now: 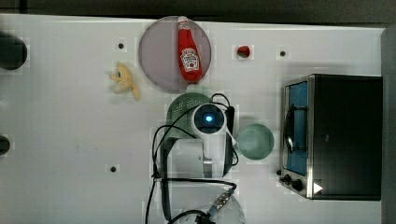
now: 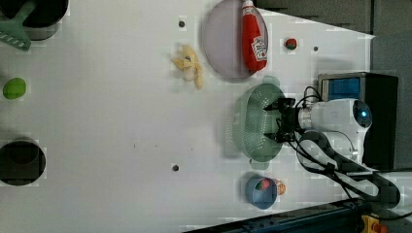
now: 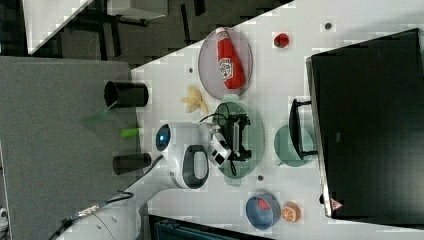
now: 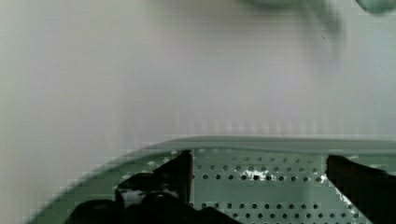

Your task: Drag strainer left to right.

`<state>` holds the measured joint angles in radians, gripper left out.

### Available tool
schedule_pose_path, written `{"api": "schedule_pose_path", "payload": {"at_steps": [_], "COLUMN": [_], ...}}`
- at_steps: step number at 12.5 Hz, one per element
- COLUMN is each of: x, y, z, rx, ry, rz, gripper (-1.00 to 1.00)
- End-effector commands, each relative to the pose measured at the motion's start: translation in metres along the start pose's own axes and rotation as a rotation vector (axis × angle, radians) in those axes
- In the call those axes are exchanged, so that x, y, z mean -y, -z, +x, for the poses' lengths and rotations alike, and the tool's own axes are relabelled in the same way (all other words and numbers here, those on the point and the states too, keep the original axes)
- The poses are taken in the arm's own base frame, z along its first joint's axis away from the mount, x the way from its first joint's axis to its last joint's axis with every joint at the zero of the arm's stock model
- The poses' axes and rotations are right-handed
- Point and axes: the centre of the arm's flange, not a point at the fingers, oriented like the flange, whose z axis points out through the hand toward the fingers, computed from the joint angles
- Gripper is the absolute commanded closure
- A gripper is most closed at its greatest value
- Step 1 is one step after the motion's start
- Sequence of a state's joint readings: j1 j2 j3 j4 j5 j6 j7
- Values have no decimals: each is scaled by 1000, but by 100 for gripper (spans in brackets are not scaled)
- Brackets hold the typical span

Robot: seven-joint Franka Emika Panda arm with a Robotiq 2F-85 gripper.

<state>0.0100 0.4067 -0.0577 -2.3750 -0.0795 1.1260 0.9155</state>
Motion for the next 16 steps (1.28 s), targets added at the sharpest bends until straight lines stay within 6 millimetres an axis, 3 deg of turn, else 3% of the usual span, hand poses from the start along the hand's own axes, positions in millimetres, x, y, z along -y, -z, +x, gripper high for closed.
{"api": "schedule_pose_path", "payload": {"at_steps": [1, 7, 9, 12, 14, 16], "x": [6, 6, 11, 13, 15, 15], "y": [8, 8, 20, 77, 142, 214], "z": [22, 68, 64, 39, 32, 36], "rx": [-16, -43, -40, -20, -20, -25], "ry": [70, 150, 156, 291, 453, 613], "rz": [8, 10, 35, 40, 52, 65], "gripper": [-100, -100, -100, -100, -100, -100]}}
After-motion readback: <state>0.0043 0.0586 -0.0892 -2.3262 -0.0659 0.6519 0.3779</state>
